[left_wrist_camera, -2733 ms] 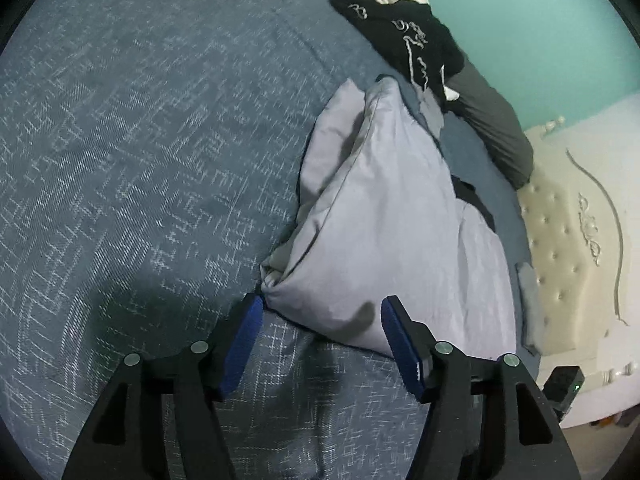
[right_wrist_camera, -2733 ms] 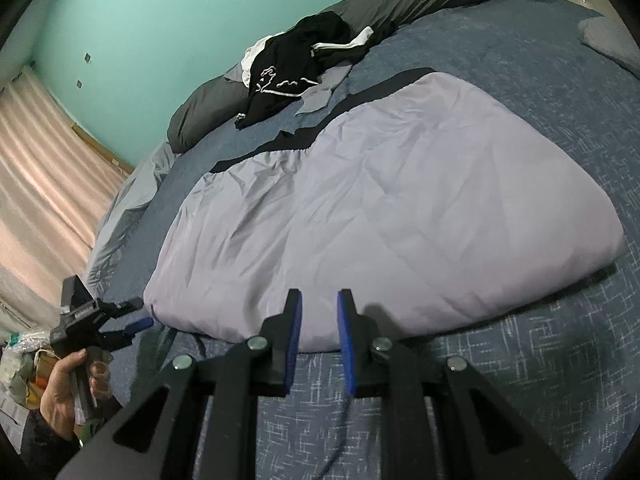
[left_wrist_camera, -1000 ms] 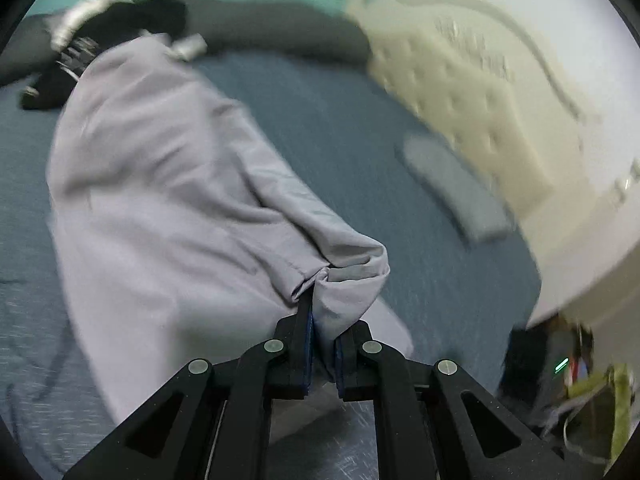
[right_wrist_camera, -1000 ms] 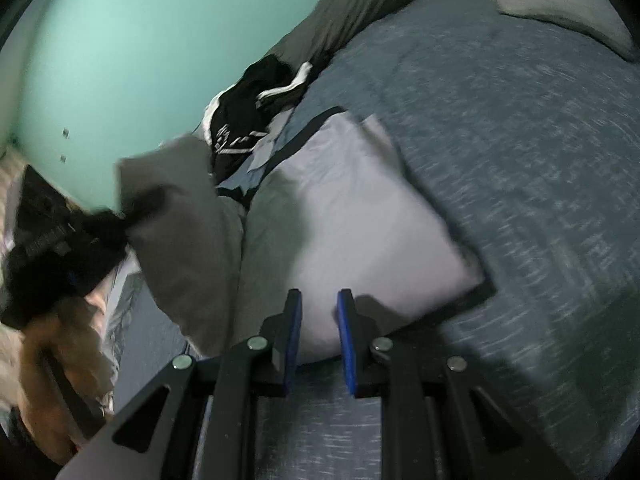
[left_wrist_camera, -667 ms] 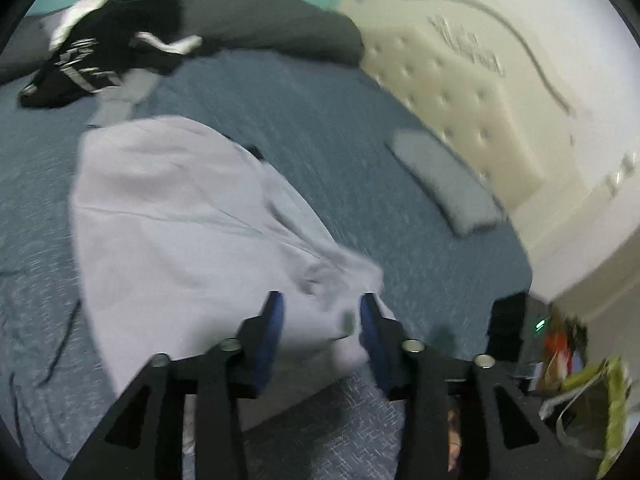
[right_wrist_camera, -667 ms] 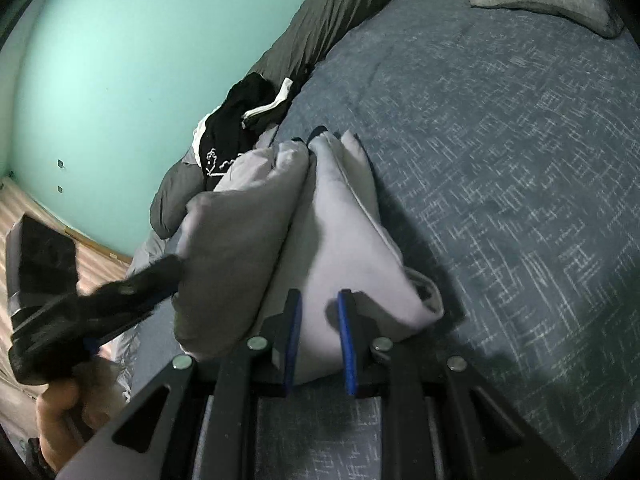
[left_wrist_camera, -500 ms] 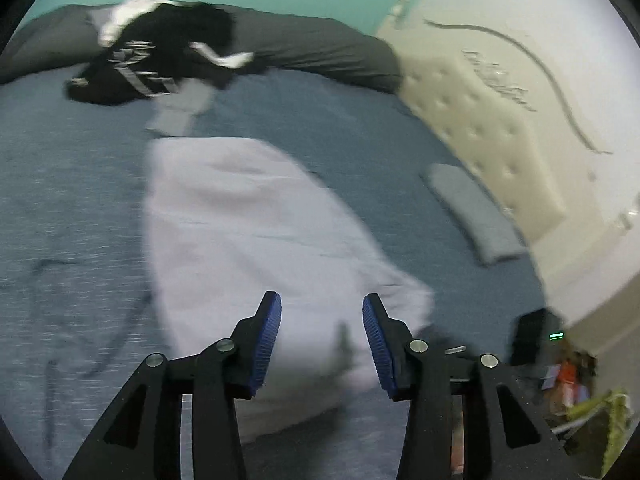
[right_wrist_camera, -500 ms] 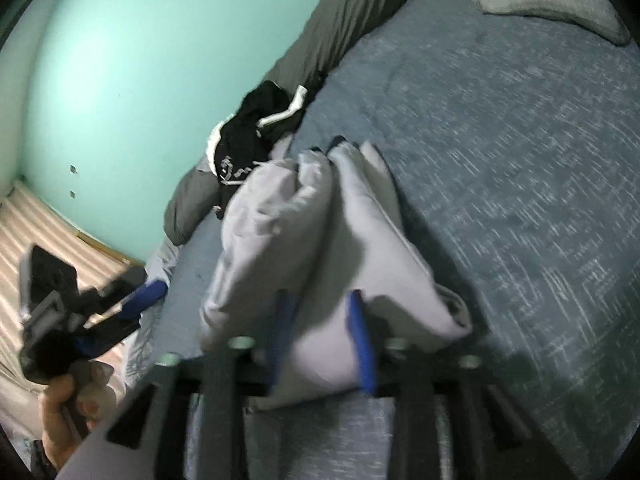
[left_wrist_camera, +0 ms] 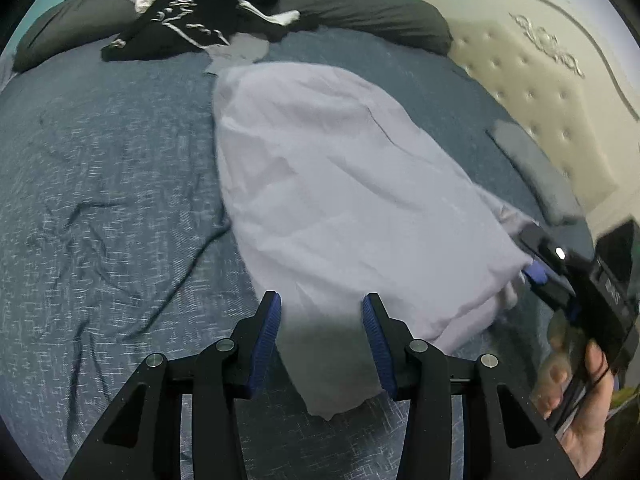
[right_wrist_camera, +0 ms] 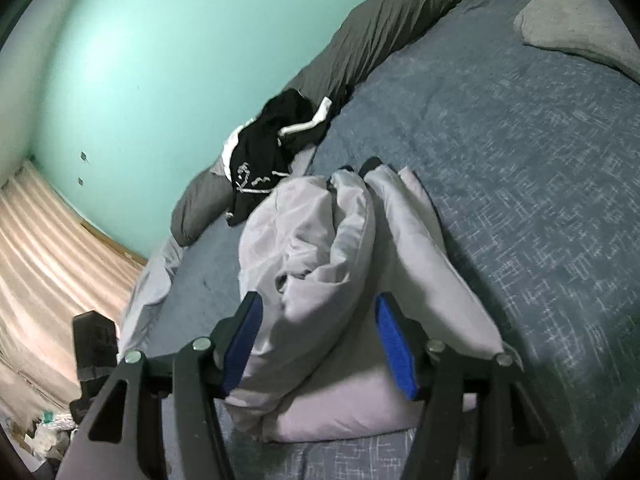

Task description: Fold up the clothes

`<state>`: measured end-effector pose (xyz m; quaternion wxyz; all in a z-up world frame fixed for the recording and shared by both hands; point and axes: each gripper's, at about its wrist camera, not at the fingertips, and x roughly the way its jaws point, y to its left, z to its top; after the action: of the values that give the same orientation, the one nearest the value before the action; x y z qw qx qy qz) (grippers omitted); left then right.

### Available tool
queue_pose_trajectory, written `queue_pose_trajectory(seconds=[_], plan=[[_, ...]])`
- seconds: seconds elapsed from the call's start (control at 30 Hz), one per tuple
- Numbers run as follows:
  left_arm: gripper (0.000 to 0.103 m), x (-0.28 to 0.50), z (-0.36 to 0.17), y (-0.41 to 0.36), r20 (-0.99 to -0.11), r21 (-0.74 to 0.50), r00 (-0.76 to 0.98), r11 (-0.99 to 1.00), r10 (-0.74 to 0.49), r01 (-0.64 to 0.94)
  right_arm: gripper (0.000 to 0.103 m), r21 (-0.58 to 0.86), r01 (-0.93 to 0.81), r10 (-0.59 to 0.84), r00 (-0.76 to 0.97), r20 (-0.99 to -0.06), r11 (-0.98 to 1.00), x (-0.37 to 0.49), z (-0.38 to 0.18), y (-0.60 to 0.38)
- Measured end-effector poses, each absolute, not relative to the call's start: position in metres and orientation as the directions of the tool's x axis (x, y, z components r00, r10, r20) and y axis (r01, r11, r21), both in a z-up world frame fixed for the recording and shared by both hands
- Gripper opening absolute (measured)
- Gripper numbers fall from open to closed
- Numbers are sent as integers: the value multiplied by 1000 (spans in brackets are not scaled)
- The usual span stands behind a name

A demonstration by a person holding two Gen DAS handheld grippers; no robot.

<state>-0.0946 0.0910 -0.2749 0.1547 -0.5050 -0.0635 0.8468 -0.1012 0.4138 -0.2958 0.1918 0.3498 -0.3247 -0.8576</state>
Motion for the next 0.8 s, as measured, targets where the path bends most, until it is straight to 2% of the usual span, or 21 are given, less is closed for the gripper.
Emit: queue_pose_trajectory(seconds=[0.1, 0.13, 0.17, 0.2, 0.23, 0.3, 0.5, 0.7, 0.8], plan=[[46, -96, -278, 96, -839, -260, -437, -944, 324, -203, 59, 694, 98, -572, -652, -497, -713, -110, -306, 409], [46, -97, -279, 96, -840, -260, -435, -944, 325, -203, 56, 699, 98, -581, -644, -498, -708, -112, -309, 409], [46, -97, -279, 97, -840, -261, -433, -944, 326, -203, 48, 705, 98, -589, -636, -498, -703, -114, -312, 409], [46, -97, -279, 97, -841, -260, -431, -944, 325, -204, 30, 705, 99, -591, -633, -500, -702, -115, -314, 409], [46, -97, -278, 98, -843, -258, -430, -944, 324, -206, 19, 703, 102, -591, -634, -499, -703, -115, -314, 410], [46, -97, -277, 100, -845, -252, -427, -945, 320, -209, 8, 709, 105, -595, -637, -490, -697, -114, -311, 414], [46, -95, -268, 106, -846, -228, -436, -947, 307, -225, 6, 676, 130, -548, -703, -453, -725, -86, -282, 427], [46, -93, -282, 126, -877, -182, -396, -950, 273, -253, 6, 683, 27, -516, -677, -525, -730, -74, -311, 446], [47, -92, -288, 130, -885, -168, -387, -952, 260, -255, 15, 707, -25, -521, -656, -545, -707, -75, -327, 455]])
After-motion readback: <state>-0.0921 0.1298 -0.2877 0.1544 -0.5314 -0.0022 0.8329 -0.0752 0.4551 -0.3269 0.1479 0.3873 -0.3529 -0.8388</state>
